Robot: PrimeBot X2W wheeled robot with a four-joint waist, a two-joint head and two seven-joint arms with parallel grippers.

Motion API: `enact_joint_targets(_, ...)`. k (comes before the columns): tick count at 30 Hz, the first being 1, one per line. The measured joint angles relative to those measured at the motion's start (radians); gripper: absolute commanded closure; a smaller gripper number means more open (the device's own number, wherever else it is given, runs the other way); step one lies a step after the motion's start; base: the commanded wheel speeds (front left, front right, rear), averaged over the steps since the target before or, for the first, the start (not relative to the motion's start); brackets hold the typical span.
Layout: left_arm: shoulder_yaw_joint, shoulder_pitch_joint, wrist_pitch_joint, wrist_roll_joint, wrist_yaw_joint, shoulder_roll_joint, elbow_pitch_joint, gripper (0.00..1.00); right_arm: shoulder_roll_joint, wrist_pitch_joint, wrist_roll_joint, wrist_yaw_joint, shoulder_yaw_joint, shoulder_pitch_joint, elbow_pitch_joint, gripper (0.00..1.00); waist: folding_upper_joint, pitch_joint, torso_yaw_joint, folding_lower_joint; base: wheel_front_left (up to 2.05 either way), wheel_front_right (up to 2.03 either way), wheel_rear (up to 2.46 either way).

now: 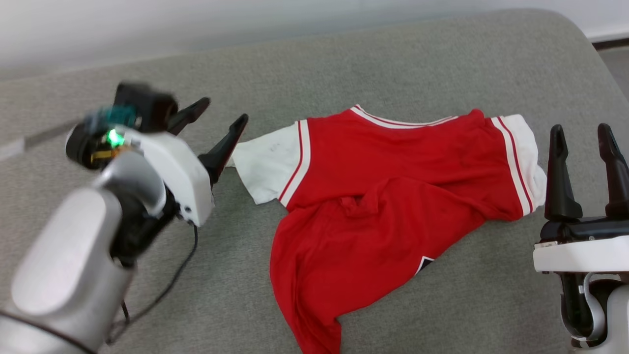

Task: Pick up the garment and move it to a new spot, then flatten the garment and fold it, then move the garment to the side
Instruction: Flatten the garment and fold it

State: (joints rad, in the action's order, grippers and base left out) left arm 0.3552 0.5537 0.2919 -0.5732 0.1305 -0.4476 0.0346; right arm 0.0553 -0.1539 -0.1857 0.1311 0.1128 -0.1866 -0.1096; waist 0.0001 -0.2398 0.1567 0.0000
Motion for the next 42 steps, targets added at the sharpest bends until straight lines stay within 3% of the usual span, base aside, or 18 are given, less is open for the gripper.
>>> enact_joint_targets(6, 0.107, 0.231, 0.359, -0.146, 0.0, -0.081, 0.145, 0.0, -0.003, -0.018, -0.002, 0.0, -0.022, -0.012, 0.008, 0.0, 0.0, -0.056, 0.037, 0.0, 0.0, 0.0, 0.0)
enact_joint_targets(11, 0.164, 0.34, 0.513, -0.169, 0.0, -0.108, 0.247, 0.0, -0.003, -0.04, -0.019, 0.0, -0.035, -0.016, 0.024, 0.0, 0.0, -0.098, 0.076, 0.0, 0.0, 0.0, 0.0)
enact_joint_targets(21, 0.263, 0.408, 0.585, -0.141, 0.0, -0.124, 0.402, 0.0, -0.003, -0.066, -0.027, 0.0, -0.071, -0.018, 0.064, 0.0, 0.0, -0.17, 0.13, 0.0, 0.0, 0.0, 0.0)
enact_joint_targets(30, 0.396, 0.421, 0.623, -0.187, 0.0, -0.17, 0.391, 0.0, -0.003, -0.083, -0.026, 0.0, -0.068, -0.021, 0.088, 0.0, 0.0, -0.188, 0.131, 0.0, 0.0, 0.0, 0.0)
enact_joint_targets(31, 0.409, 0.422, 0.625, -0.189, 0.0, -0.173, 0.391, 0.17, -0.003, -0.083, -0.025, 0.0, -0.068, -0.021, 0.091, 0.0, 0.0, -0.187, 0.13, 0.0, 0.0, 0.0, 0.0)
enact_joint_targets(32, 0.418, 0.424, 0.626, -0.196, 0.0, -0.175, 0.393, 0.81, -0.003, -0.083, -0.023, 0.0, -0.069, -0.024, 0.094, 0.0, 0.0, -0.186, 0.128, 0.0, 0.0, 0.0, 0.0)
enact_joint_targets(33, 0.423, 0.424, 0.626, -0.203, 0.0, -0.177, 0.394, 1.0, -0.003, -0.083, -0.023, 0.0, -0.07, -0.027, 0.095, 0.0, 0.0, -0.185, 0.126, 0.0, 0.0, 0.0, 0.0)
enact_joint_targets(42, 0.367, 0.401, 0.453, -0.226, -0.015, -0.179, 0.46, 1.0, -0.003, -0.069, 0.01, 0.0, -0.073, -0.033, 0.11, 0.0, 0.0, -0.149, 0.103, 0.0, 0.0, 0.0, 0.0)
